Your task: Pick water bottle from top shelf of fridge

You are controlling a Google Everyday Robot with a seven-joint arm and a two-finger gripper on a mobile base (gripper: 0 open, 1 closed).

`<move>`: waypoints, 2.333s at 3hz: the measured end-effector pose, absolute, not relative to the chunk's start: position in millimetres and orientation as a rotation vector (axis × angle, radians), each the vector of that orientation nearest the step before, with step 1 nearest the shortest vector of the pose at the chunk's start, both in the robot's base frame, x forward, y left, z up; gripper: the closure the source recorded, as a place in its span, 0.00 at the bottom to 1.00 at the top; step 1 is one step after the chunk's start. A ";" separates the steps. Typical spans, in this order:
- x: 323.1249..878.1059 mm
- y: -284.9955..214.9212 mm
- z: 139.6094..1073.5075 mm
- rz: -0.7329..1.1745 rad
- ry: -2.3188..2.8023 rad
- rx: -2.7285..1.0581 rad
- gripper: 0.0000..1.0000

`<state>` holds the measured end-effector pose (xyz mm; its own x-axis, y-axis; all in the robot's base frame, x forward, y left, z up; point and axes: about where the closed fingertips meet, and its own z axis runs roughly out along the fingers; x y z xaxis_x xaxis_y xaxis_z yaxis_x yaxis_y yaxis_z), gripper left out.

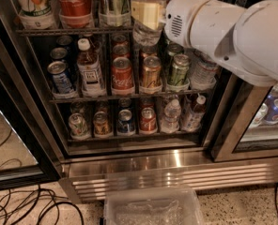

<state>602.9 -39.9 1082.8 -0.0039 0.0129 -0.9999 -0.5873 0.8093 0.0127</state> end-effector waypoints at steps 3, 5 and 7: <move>542.8 0.3 1076.9 0.655 1.550 -0.615 1.00; 501.0 13.5 1028.4 0.799 1.683 -0.567 1.00; 481.5 13.8 999.2 0.853 1.761 -0.516 1.00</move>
Offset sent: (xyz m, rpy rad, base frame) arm -0.0212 0.0149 -0.0049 0.0021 0.0308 0.0660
